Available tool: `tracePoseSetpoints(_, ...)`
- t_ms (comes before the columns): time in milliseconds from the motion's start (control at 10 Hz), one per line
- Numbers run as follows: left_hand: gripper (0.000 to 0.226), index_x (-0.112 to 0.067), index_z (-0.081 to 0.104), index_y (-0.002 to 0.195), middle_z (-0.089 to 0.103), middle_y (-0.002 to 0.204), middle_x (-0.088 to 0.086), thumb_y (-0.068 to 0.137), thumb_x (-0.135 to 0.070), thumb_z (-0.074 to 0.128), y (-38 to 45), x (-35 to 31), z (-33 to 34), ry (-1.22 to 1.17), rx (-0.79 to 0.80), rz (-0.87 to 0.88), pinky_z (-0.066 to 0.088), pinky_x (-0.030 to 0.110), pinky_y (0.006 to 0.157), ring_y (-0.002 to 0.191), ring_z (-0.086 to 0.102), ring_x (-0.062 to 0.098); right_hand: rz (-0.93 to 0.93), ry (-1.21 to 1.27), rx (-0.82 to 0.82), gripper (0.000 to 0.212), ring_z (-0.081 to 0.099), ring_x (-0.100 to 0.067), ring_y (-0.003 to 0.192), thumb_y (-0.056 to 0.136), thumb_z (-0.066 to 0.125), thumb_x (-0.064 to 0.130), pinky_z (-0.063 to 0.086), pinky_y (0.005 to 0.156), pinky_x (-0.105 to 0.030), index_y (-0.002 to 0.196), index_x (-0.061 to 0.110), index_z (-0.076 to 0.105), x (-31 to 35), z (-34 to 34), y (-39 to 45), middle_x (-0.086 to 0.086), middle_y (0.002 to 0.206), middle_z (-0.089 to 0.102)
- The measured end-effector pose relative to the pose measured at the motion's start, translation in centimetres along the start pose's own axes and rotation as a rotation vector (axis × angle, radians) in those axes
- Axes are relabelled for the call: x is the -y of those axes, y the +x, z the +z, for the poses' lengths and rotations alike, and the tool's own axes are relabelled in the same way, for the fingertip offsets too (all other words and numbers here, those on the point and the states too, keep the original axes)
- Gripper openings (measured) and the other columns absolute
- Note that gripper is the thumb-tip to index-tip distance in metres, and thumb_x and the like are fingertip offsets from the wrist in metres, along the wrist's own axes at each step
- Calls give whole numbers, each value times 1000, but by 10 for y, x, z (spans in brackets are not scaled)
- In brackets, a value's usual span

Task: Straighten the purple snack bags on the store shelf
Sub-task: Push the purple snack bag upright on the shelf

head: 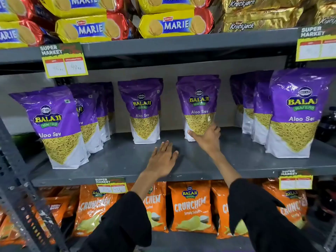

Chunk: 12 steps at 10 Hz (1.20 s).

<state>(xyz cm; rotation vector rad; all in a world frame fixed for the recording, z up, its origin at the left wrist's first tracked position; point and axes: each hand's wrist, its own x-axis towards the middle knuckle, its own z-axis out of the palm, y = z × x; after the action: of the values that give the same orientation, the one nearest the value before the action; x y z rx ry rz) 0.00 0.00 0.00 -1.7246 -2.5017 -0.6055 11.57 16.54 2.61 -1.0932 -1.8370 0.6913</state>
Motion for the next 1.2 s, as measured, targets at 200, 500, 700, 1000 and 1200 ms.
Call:
tracePoseSetpoints(200,62,-13,12,159,8,168,7,106,-43,23,15,15,-1,22,161,-32,4,43,127,156,6,23,134,-48,-101,136,37,-44,135,55,91,57,41,103,-58,150,-3,14,9,27,27,-24,144,34)
tracePoseSetpoints(500,63,-11,13,158,9,168,7,105,-45,22,19,19,4,86,175,-1,6,45,126,156,7,23,159,-115,-188,142,35,-43,138,55,95,46,38,107,-60,154,-3,5,10,48,38,-26,149,30)
tracePoseSetpoints(700,64,-12,11,159,7,169,6,105,-46,21,19,20,5,97,190,-4,5,44,126,156,5,22,144,-142,-150,137,35,-43,137,61,94,40,39,104,-61,154,-5,4,10,42,35,-27,149,30)
tracePoseSetpoints(1000,64,-12,10,159,6,169,7,105,-45,18,19,16,2,132,219,-15,5,45,126,156,5,23,125,-163,-154,133,41,-42,128,59,93,45,43,97,-57,152,-4,12,12,26,9,-25,141,36)
tracePoseSetpoints(1200,65,-12,7,159,3,169,6,105,-45,16,18,13,-1,155,242,-31,3,44,126,156,2,22,101,-168,-156,133,41,-44,131,58,93,48,42,101,-59,152,-1,12,9,7,-18,-26,142,36)
